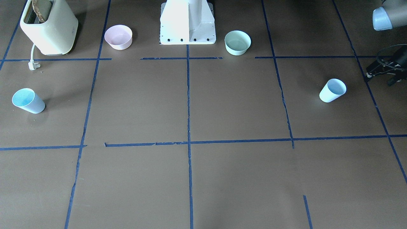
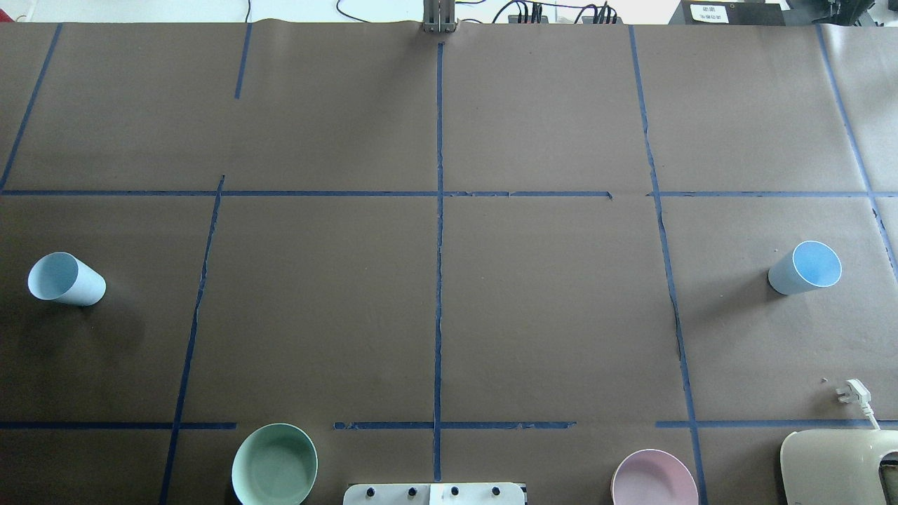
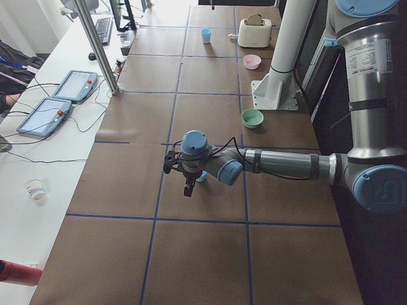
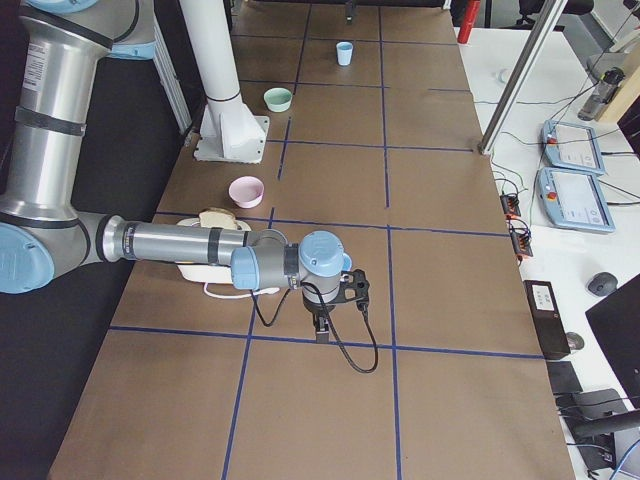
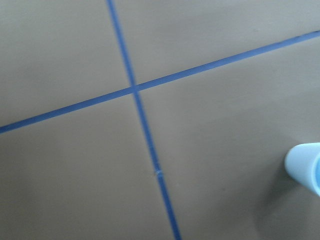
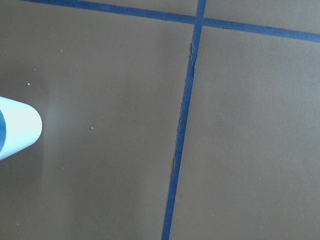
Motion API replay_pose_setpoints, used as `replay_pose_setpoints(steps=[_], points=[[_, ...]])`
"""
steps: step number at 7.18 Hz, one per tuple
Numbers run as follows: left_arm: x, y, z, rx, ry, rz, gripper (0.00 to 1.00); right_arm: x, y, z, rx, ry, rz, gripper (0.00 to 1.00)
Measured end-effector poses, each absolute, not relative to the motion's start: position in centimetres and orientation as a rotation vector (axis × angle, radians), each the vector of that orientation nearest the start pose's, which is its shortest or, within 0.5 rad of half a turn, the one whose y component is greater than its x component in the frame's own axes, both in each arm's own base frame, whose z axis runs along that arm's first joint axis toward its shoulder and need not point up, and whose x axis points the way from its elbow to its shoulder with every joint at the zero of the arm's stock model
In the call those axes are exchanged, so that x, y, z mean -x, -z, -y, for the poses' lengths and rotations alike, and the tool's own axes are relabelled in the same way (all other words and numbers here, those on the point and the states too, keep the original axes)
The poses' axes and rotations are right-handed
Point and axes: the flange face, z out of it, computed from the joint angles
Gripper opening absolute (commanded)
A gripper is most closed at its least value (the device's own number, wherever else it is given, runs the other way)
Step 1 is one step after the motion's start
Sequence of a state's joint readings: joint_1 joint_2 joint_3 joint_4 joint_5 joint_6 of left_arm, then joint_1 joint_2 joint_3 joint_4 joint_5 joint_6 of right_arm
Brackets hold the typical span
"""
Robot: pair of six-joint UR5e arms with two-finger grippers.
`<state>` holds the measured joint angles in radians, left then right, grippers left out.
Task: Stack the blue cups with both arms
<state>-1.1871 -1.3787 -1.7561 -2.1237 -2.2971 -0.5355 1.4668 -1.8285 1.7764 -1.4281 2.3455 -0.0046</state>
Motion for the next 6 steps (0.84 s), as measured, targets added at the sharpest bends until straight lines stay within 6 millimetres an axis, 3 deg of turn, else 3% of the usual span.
replay_pose_setpoints(steps=[1, 3, 4, 5, 6], points=[[-12.8, -59.3, 42.1, -0.142, -0.019, -0.862, 1.00, -2.3, -65.6, 39.4, -0.047, 0.138, 0.778, 1.00], [-15.8, -59.5, 41.2, -0.119, -0.003, -0.847, 1.00, -2.3, -65.6, 39.4, -0.047, 0.139, 0.778, 1.00], [-16.9, -59.9, 40.9, -0.099, -0.001, -0.844, 0.76, -2.3, -65.6, 39.3, -0.047, 0.139, 0.778, 1.00], [-17.6, -60.3, 40.8, -0.084, -0.002, -0.840, 0.45, -2.3, -65.6, 39.3, -0.047, 0.139, 0.778, 1.00], [-18.1, -60.7, 40.8, -0.073, -0.002, -0.837, 0.25, -2.3, -65.7, 39.3, -0.046, 0.139, 0.778, 1.00]])
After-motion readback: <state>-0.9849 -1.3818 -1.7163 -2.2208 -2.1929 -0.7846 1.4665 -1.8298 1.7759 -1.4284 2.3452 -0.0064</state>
